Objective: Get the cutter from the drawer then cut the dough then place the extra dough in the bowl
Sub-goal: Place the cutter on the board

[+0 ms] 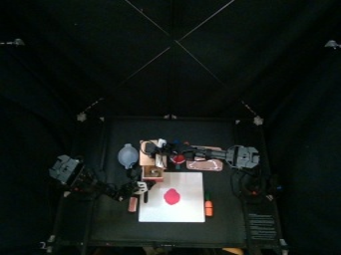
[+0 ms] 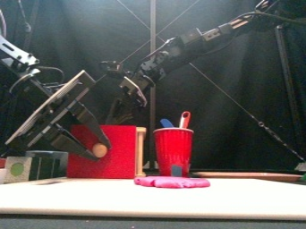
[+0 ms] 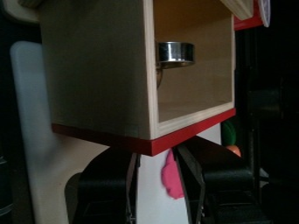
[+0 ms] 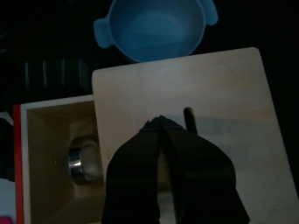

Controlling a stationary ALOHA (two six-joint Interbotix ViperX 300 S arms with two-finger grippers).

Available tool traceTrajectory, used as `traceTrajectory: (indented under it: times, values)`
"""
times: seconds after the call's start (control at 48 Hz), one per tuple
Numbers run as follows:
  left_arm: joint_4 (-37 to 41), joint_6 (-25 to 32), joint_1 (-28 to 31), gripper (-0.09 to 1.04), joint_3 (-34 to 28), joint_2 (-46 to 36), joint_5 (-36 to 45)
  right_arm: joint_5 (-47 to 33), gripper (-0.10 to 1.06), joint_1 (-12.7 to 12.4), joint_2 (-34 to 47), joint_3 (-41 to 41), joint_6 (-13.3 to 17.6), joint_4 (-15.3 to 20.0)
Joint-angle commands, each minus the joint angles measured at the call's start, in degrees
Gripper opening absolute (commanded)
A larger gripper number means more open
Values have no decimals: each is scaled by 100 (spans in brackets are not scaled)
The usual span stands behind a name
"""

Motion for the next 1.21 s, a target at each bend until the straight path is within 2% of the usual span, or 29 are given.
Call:
traceTrajectory:
  times: [0.021, 0.396, 0.708, 1.083, 1.208]
  values:
    - [35, 53, -114, 63, -18, -53, -26, 35, 7, 0, 97, 26, 0, -9]
    - [62, 53, -114, 90, 0, -70, -26, 44, 7, -9, 114, 26, -9, -9]
    - [149, 70, -132, 91, 18, -334, -26, 35, 7, -9, 132, 18, -9, -9]
    - [176, 70, -466, 90, 79, -765, -35, 44, 7, 0, 185, -141, 0, -9]
    - [598, 185, -527, 90, 79, -1020, -220, 70, 7, 26, 211, -220, -9, -26]
